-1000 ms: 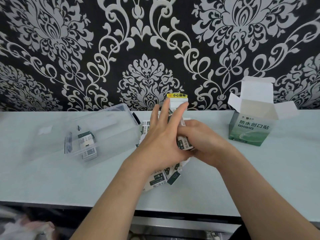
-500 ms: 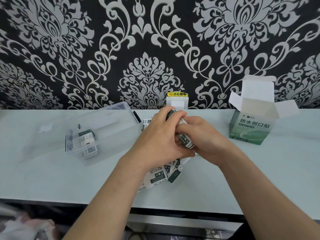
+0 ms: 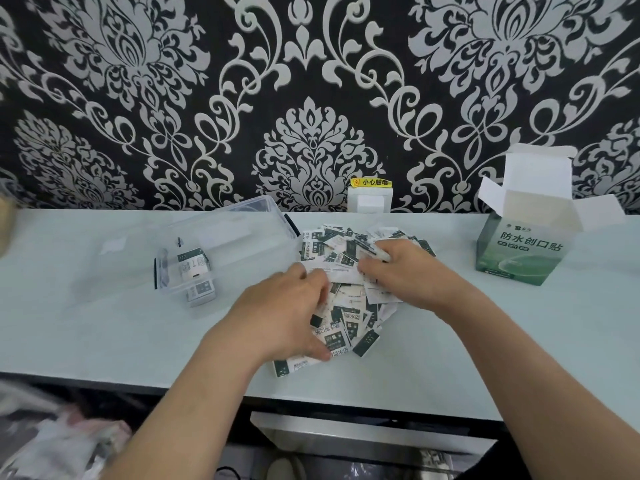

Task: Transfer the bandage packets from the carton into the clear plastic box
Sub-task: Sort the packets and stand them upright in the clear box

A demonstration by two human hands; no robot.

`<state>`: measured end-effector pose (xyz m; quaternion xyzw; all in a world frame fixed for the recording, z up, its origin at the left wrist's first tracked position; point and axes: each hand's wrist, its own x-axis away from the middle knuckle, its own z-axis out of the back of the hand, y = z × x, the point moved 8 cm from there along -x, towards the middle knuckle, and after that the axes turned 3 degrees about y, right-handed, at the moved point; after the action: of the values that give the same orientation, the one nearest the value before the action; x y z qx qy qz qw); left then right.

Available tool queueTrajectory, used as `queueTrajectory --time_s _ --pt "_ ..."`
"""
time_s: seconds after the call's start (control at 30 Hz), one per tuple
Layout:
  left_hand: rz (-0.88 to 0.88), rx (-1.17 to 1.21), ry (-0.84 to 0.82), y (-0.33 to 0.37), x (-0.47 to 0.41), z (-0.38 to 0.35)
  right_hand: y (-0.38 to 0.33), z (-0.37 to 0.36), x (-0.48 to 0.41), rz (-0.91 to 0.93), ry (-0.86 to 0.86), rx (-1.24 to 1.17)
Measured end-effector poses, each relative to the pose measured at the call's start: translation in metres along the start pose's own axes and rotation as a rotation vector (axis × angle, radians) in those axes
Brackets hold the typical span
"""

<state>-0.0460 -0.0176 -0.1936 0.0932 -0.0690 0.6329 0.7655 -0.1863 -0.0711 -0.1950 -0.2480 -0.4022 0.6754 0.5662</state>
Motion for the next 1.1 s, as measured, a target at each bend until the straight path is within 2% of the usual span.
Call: queueTrajectory --time_s 0.17,0.47,0.6,0.7,0.83,1.0,1.1 --pt "0.069 0.078 -0.018 -0.009 -0.001 -0.004 -0.004 -0.006 -0.001 0.020 -0.004 0.059" --pt "0.029 0.365 -0.054 -0.019 0.002 -0.002 0.007 -0.009 -0.004 -0.046 -0.043 0.156" --pt "0.018 0.465 -0.035 -0.027 0.011 0.008 0.006 -0.005 -0.005 -0.053 -0.031 0.122" --pt "0.009 0.508 -0.016 -0.035 0.019 0.013 0.005 -0.005 -0.006 -0.081 -0.026 -0.001" --pt "0.014 0.683 0.056 -0.046 0.024 0.022 -0.004 -0.012 -0.005 -0.070 -0.088 -0.358" --pt "0.068 1.189 0.348 -0.044 0.020 0.045 -0.031 -0.034 0.006 -0.046 -0.309 -0.789" --pt "0.129 1.532 0.503 -0.029 0.014 0.041 -0.043 -0.042 0.011 -0.025 -0.314 -0.895"
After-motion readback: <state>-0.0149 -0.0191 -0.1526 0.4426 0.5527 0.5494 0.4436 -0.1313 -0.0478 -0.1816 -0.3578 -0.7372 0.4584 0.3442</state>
